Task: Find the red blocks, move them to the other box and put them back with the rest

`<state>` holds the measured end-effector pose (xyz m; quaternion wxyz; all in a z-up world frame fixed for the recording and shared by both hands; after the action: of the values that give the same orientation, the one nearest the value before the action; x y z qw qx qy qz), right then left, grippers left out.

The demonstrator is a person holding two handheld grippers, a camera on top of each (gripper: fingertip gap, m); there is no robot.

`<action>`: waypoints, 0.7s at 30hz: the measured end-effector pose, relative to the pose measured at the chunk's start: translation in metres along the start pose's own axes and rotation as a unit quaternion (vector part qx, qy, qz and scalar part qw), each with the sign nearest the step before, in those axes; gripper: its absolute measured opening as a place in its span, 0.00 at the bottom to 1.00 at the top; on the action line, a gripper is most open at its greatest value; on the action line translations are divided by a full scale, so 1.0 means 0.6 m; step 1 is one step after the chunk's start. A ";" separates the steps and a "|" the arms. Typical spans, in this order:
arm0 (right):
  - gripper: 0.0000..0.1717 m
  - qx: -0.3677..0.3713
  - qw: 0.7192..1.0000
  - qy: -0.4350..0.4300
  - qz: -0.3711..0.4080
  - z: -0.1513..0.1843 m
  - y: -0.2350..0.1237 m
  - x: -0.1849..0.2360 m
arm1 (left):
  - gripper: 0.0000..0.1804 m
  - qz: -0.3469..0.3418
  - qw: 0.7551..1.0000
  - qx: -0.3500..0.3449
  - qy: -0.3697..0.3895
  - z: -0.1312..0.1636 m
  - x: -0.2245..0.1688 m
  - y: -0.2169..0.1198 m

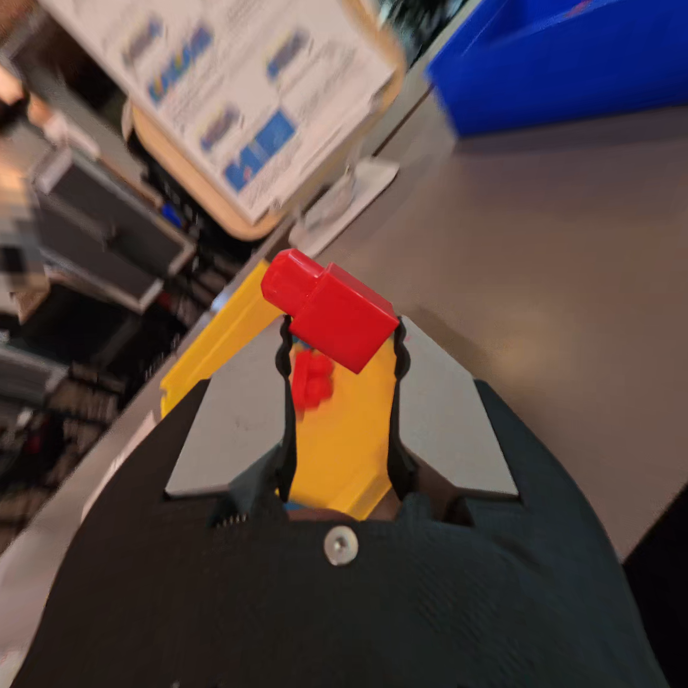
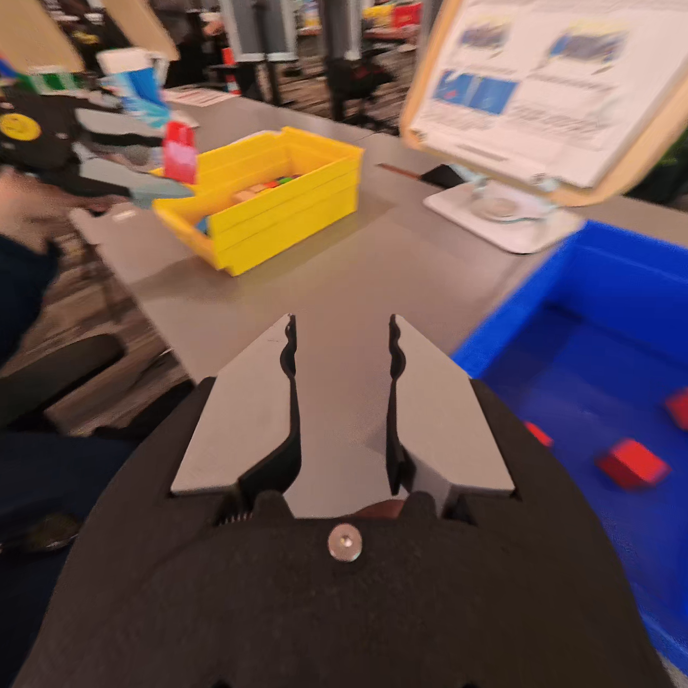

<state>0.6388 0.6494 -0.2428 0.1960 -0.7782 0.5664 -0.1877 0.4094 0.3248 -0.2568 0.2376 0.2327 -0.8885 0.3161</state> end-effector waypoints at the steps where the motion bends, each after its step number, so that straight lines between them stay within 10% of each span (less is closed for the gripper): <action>1: 0.28 0.002 0.999 -0.009 -0.038 -0.002 0.015 0.015 | 0.30 0.012 0.998 -0.055 0.024 -0.020 -0.027 -0.009; 12: 0.36 -0.013 0.926 -0.016 -0.378 -0.017 0.083 0.155 | 0.29 0.166 0.917 -0.337 0.132 -0.121 -0.217 -0.099; 21: 0.20 -0.023 0.861 -0.016 -0.508 -0.014 0.080 0.186 | 0.25 0.203 0.909 -0.343 0.125 -0.122 -0.249 -0.095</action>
<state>0.6280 0.5287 -0.2528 0.0645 -0.9654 0.0931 -0.2351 0.5780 0.3737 -0.2657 0.3425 -0.0895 -0.9334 0.0591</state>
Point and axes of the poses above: each gripper's, where its closed fingertips meet, y out along the fingers, z out of its underside, x = y × z across the jaws, the point moved 10 cm from there along -y, back along the fingers, and after that the axes turned 13 degrees about x, right-handed, at the moved point
